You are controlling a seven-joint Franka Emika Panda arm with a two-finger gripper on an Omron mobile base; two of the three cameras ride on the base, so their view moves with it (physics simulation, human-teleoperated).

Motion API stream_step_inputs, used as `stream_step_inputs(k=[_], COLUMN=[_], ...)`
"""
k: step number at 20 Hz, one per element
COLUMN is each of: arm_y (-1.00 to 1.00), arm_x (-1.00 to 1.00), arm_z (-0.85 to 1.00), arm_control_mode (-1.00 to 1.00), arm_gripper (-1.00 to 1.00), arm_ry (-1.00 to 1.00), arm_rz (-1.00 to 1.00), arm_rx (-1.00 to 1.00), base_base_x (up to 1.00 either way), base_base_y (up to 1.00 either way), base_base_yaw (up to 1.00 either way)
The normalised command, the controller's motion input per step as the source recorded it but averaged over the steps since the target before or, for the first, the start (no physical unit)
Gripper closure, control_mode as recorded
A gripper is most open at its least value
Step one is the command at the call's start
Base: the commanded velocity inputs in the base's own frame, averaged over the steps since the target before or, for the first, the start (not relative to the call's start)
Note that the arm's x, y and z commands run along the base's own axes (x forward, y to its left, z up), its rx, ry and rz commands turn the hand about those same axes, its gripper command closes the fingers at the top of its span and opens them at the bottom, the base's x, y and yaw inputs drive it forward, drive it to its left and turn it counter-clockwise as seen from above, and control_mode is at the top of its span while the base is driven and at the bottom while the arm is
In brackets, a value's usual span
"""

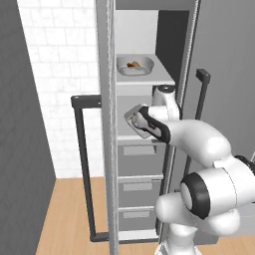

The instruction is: Take the meat container that has the fish and place it on the second highest rack of the freezer. Then take the vegetable container that has the sweet potato and carrot and place it on the highest rack of the freezer.

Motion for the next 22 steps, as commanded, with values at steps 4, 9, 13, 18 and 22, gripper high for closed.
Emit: stream_step_inputs(k=[4, 9, 13, 18, 22], arm_y=[0.00, 0.02, 0.01, 0.00, 0.00], arm_x=[0.11, 0.41, 0.45, 0.32, 0.33], arm_z=[-0.12, -0.31, -0.29, -0.08, 0.00], arm_control_mode=[-1.00, -1.00, -1.00, -1.00, -1.00], arm_gripper=[1.00, 1.00, 1.00, 1.00, 1.00], arm_ry=[0.00, 0.00, 0.00, 0.00, 0.00], arm_rz=[-0.07, -0.12, -0.12, -0.05, 0.00], arm_rx=[0.06, 0.03, 0.01, 0.05, 0.09], base_base_x=[0.00, 0.00, 0.00, 0.00, 0.00], base_base_y=[0.00, 0.00, 0.00, 0.00, 0.00], base_base_yaw=[0.00, 0.00, 0.00, 0.00, 0.00])
